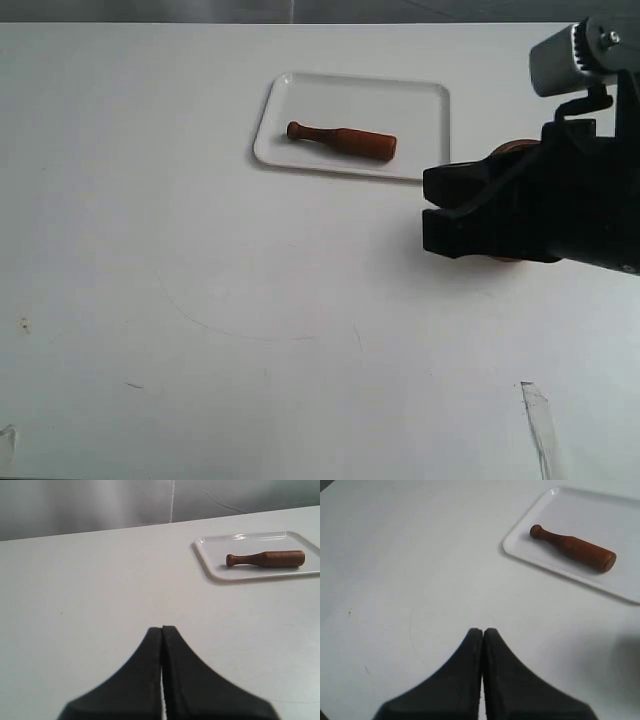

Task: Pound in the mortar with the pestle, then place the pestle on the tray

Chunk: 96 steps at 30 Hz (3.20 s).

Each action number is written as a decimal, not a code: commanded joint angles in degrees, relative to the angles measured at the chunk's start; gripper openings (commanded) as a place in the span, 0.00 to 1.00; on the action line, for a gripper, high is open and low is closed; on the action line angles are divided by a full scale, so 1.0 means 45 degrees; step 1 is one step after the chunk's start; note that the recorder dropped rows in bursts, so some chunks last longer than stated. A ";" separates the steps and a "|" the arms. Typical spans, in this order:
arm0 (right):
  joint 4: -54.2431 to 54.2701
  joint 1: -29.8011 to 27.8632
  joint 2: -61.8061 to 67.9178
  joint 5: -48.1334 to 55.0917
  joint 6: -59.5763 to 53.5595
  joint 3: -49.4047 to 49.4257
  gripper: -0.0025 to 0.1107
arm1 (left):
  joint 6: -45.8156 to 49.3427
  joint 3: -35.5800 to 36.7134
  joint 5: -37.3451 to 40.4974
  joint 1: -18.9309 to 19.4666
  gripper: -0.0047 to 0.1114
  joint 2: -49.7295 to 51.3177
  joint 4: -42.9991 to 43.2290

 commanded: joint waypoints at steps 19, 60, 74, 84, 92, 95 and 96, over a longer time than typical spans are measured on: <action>-0.0826 -0.8009 -1.0656 -0.1138 -0.0686 0.4803 0.02 | -0.0104 0.0007 -0.0038 -0.0099 0.04 -0.0016 -0.0094; 0.3110 -1.0151 -1.2512 -0.0646 -0.9286 0.7302 0.02 | -0.0104 0.0007 -0.0038 -0.0099 0.04 -0.0016 -0.0094; 0.2650 -1.0177 -1.2512 -0.0442 -0.7703 0.7302 0.02 | -0.0104 0.0007 -0.0038 -0.0099 0.04 -0.0016 -0.0094; 0.2642 -1.0173 -1.2512 -0.0413 -0.7554 0.7302 0.02 | -0.0104 0.0007 -0.0038 -0.0099 0.04 -0.0016 -0.0094; 0.2642 -1.0173 -1.2512 -0.0413 -0.7554 0.7302 0.02 | -0.0104 0.0007 -0.0038 -0.0099 0.04 -0.0016 -0.0094; 0.2642 -1.0173 -1.2512 -0.0413 -0.7554 0.7302 0.02 | -0.0104 0.0007 -0.0038 -0.0099 0.04 -0.0016 -0.0094; 0.2642 -1.0173 -1.2512 -0.0413 -0.7554 0.7302 0.02 | -0.0104 0.0007 -0.0038 -0.0099 0.04 -0.0016 -0.0094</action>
